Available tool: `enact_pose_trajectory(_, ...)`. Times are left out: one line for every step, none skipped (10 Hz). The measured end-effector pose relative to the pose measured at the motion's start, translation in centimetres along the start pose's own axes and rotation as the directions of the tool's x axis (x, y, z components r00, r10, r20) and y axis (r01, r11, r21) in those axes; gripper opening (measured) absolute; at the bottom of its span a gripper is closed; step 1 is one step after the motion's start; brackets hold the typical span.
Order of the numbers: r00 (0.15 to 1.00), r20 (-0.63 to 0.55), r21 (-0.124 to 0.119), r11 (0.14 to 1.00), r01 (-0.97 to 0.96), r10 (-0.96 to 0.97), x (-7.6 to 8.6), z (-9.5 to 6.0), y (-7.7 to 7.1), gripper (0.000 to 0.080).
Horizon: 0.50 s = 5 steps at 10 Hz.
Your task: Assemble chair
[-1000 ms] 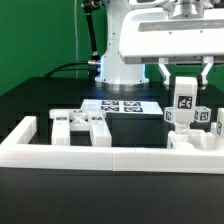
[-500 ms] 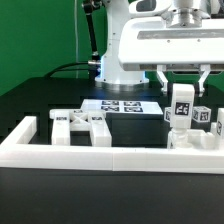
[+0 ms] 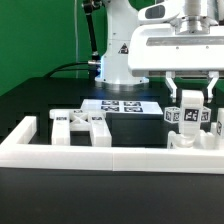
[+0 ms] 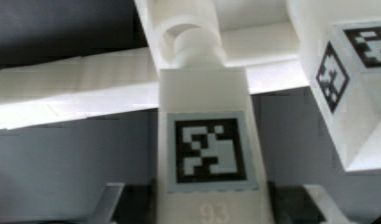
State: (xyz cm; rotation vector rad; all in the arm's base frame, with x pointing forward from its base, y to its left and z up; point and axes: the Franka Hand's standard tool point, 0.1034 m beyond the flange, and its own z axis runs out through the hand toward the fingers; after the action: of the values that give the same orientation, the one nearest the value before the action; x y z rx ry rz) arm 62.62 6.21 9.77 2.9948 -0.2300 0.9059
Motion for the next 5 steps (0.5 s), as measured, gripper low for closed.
enact_pose_trajectory(1.0, 0.002, 0.0, 1.0, 0.002, -0.002, -0.13, 0.08, -0.04, 0.0291)
enact_pose_trajectory(1.0, 0.006, -0.001, 1.0, 0.004, -0.004, -0.35, 0.23, -0.11, 0.0291)
enact_pose_trajectory(1.0, 0.008, -0.002, 1.0, 0.004, -0.004, -0.44, 0.34, -0.05, 0.0291)
enact_pose_trajectory(1.0, 0.01, -0.003, 1.0, 0.005, -0.004, -0.55, 0.43, 0.0, 0.0291)
enact_pose_trajectory(1.0, 0.013, -0.004, 1.0, 0.006, -0.006, -0.77, 0.58, 0.01, 0.0291)
